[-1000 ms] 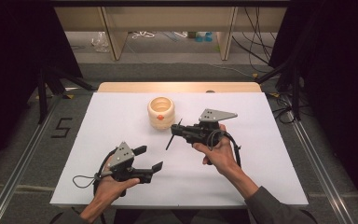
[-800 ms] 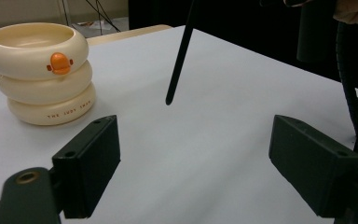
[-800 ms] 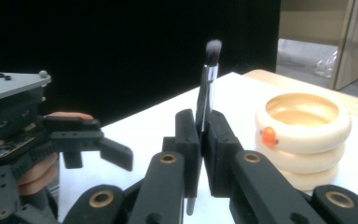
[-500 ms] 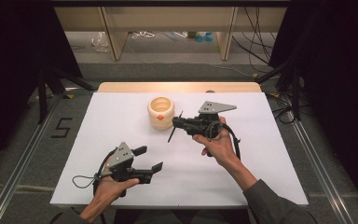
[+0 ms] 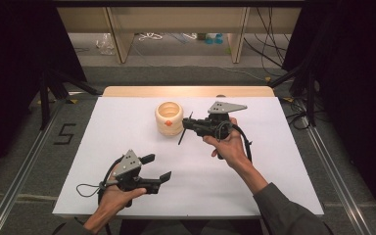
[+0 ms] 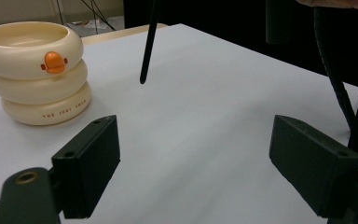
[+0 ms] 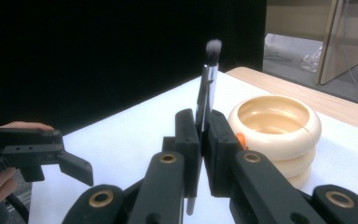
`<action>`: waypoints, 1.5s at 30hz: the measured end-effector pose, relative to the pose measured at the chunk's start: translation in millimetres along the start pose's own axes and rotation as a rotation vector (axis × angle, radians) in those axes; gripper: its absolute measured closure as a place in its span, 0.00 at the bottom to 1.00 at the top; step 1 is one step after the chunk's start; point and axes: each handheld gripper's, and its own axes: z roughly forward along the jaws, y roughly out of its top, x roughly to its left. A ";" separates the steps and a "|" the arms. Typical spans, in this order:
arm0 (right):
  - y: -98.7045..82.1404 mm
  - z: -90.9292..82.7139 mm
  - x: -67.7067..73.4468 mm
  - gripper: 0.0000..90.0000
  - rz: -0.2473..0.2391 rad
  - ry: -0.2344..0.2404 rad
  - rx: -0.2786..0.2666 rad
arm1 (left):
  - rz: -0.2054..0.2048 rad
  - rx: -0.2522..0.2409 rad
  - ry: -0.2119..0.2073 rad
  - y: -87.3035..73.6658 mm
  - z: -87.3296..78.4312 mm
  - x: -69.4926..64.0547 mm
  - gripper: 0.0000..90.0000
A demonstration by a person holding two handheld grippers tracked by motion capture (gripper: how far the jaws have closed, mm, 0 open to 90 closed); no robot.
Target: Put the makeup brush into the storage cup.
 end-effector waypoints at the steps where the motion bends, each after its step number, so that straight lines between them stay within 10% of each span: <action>1: 0.9 0.8 -0.9 0.95 -0.004 -0.005 0.006 | 0.001 0.000 0.001 0.0 -0.1 0.2 0.17; 26: 23.2 11.8 -21.8 0.95 0.005 -0.043 0.013 | 0.032 -0.005 0.001 0.6 0.1 2.7 0.17; 30: 26.4 14.4 -24.6 0.95 0.008 -0.047 0.015 | 0.088 -0.012 0.031 2.1 -0.2 7.0 0.17; 43: 38.8 21.5 -34.7 0.95 0.020 -0.068 0.019 | 0.010 0.000 0.004 -0.2 0.5 1.7 0.17; 44: 39.7 21.9 -35.4 0.95 0.021 -0.067 0.025 | 0.330 0.001 0.081 9.6 -2.5 22.2 0.17; 45: 40.0 23.8 -36.5 0.95 0.016 -0.068 0.012 | 0.329 -0.006 0.160 9.9 -4.9 22.3 0.17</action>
